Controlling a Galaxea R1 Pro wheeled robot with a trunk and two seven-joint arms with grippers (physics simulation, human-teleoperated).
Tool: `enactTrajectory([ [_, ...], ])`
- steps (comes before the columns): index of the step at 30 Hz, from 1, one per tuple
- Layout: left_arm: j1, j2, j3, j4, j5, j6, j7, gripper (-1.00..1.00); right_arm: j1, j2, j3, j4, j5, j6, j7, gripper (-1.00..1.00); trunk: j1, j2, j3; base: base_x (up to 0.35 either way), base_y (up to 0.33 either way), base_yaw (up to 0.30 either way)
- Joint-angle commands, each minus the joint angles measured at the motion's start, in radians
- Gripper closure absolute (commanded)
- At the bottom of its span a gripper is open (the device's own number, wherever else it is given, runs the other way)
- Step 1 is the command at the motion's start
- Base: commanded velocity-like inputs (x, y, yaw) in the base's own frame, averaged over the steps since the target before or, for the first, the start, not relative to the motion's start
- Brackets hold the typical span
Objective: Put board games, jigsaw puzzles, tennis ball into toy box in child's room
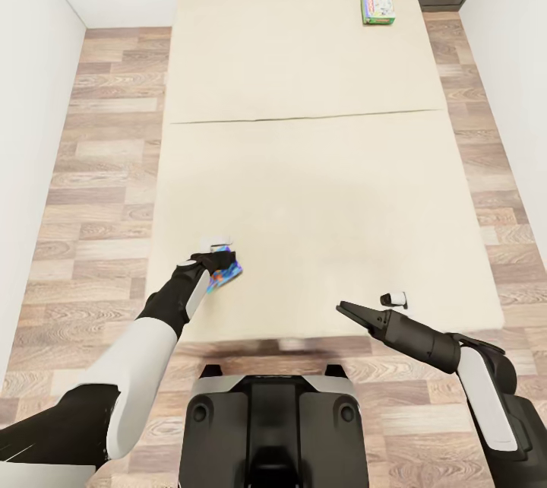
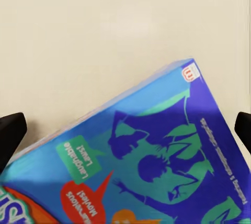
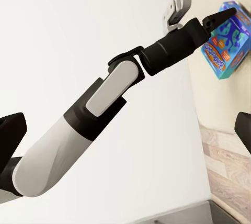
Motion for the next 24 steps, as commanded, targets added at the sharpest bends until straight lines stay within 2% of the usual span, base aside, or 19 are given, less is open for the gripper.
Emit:
enactTrajectory([
  [1, 0.0, -0.001, 0.003, -0.002, 0.002, 0.006, 0.002, -1.0, 0.0, 0.0, -0.001, 0.0, 0.003, 0.003, 0.005, -1.0, 0.0, -0.002, -0.001, -0.146, -0.062, 0.0],
  [24, 0.0, 0.0, 0.003, -0.001, 0.002, 0.006, 0.002, -1.0, 0.0, 0.004, -0.001, 0.0, 0.004, 0.003, 0.005, -1.0, 0.0, -0.002, -0.001, -0.134, -0.027, 0.0],
])
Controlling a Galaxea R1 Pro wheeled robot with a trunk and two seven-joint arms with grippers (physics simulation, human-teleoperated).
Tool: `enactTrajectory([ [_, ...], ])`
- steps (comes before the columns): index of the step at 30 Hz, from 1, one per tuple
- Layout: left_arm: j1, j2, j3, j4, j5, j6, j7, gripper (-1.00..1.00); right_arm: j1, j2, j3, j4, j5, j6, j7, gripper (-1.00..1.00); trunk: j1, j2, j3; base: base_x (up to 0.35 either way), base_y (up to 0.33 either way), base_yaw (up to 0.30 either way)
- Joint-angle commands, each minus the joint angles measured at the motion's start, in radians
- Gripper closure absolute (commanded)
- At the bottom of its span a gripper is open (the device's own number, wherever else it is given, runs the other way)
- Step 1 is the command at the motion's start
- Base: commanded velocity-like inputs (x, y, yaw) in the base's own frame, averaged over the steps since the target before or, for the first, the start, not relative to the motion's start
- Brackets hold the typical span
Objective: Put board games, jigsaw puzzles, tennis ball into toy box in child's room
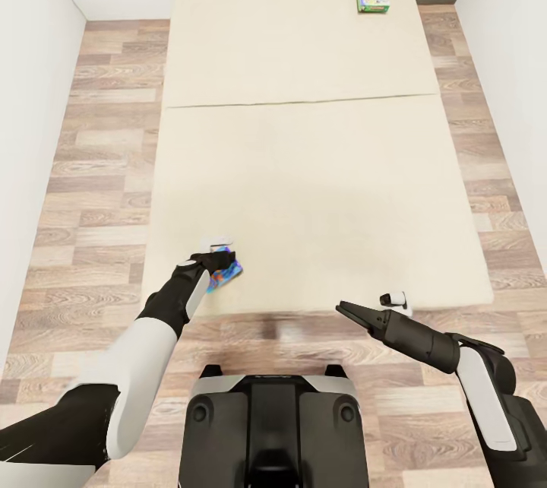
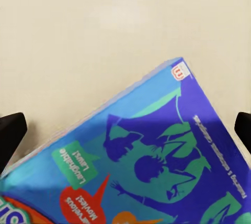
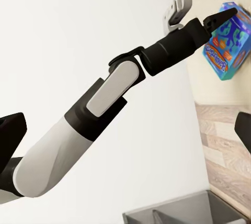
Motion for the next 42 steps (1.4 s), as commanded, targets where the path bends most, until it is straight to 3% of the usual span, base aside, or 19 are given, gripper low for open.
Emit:
enactTrajectory([
  [1, 0.0, -0.001, 0.003, -0.001, 0.002, 0.006, 0.002, -1.0, 0.0, 0.0, -0.001, 0.0, 0.003, 0.003, 0.005, -1.0, 0.0, -0.001, -0.001, -0.074, 0.0, 0.0],
  [42, 0.0, -0.001, 0.003, -0.001, 0.002, 0.004, 0.002, -1.0, 0.0, 0.0, -0.002, 0.001, 0.003, 0.003, 0.005, -1.0, 0.0, -0.001, -0.001, -0.061, 0.0, 0.0],
])
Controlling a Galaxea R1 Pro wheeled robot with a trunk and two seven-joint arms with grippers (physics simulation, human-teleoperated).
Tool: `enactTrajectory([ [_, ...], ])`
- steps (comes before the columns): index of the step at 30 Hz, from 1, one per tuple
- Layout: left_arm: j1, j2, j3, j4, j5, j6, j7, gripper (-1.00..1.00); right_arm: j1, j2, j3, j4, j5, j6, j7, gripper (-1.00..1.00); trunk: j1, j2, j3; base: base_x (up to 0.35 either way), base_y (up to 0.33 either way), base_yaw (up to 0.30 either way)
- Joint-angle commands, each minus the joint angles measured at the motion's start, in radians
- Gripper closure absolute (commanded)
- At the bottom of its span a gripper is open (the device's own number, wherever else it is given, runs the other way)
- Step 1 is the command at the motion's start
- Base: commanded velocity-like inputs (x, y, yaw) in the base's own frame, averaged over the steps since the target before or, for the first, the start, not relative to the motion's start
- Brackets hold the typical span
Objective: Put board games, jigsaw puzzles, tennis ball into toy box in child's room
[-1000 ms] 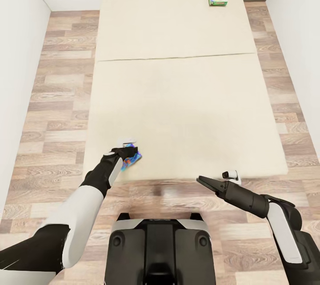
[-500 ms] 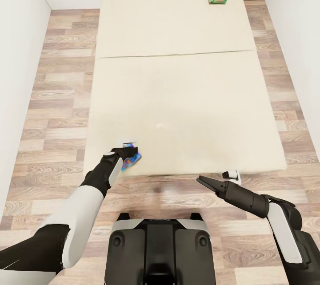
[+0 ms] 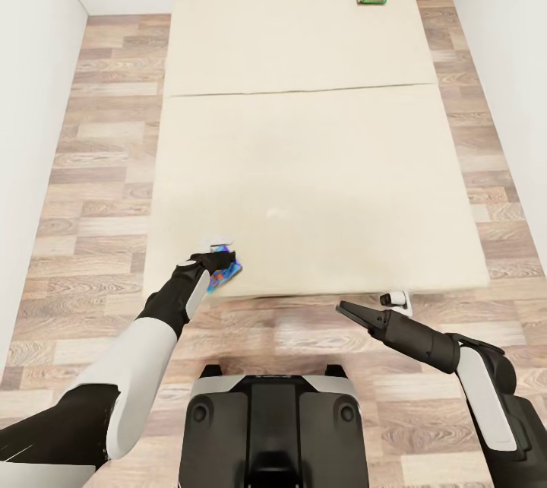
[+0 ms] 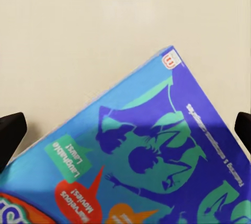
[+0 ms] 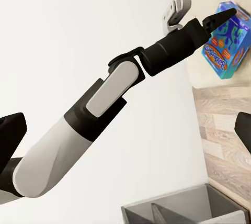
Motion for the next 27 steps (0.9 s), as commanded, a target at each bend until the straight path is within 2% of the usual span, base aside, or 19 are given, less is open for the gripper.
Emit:
enactTrajectory([
  [1, 0.0, -0.001, 0.003, -0.002, 0.002, 0.006, 0.002, -1.0, 0.0, 0.0, -0.001, 0.0, 0.003, 0.003, 0.005, -1.0, 0.0, -0.002, -0.001, -0.156, 0.0, 0.0],
  [27, 0.0, -0.001, 0.002, -0.002, 0.002, 0.006, 0.002, -1.0, 0.0, 0.0, -0.001, 0.0, 0.003, 0.003, 0.005, -1.0, 0.0, -0.002, -0.001, -0.072, 0.0, 0.0],
])
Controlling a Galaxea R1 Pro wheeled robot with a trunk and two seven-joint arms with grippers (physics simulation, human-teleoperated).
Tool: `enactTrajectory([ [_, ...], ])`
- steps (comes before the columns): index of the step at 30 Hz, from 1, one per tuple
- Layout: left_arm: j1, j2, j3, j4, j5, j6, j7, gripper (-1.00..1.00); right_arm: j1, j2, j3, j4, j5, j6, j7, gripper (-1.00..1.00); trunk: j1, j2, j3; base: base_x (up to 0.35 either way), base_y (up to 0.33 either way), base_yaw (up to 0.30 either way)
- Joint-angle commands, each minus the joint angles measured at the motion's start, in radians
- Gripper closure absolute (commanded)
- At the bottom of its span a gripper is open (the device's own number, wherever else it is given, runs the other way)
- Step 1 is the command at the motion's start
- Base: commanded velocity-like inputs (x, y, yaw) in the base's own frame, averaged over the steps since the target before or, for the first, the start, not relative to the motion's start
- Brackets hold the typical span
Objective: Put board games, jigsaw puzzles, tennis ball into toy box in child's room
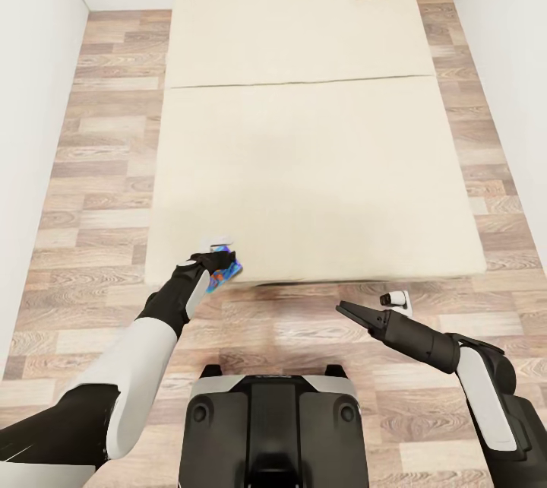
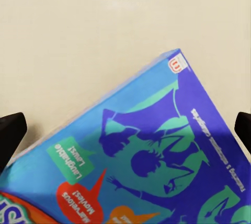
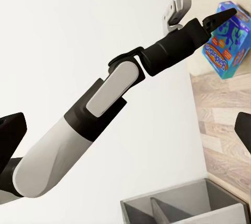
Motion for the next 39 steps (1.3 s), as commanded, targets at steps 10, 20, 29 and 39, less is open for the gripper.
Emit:
enactTrajectory([
  [10, 0.0, -0.001, 0.003, -0.002, 0.002, 0.006, 0.002, -1.0, 0.0, -0.001, -0.001, 0.0, 0.003, 0.003, 0.005, -1.0, 0.0, -0.002, -0.001, -0.011, 0.0, 0.0],
  [20, 0.0, -0.001, 0.003, -0.001, 0.002, 0.006, 0.002, -1.0, 0.0, -0.003, -0.002, 0.0, 0.003, 0.003, 0.005, -1.0, 0.0, -0.002, -0.001, -0.055, 0.0, 0.0],
  [29, 0.0, -0.001, 0.003, -0.002, 0.003, 0.006, 0.002, -1.0, 0.0, -0.002, -0.001, 0.0, 0.003, 0.003, 0.005, -1.0, 0.0, -0.002, -0.001, -0.005, 0.0, 0.0],
  [39, 0.0, 0.005, 0.008, -0.008, 0.005, 0.007, 0.002, -1.0, 0.0, -0.004, -0.002, 0.0, 0.003, 0.003, 0.005, -1.0, 0.0, -0.002, -0.001, 0.0, 0.0, 0.0],
])
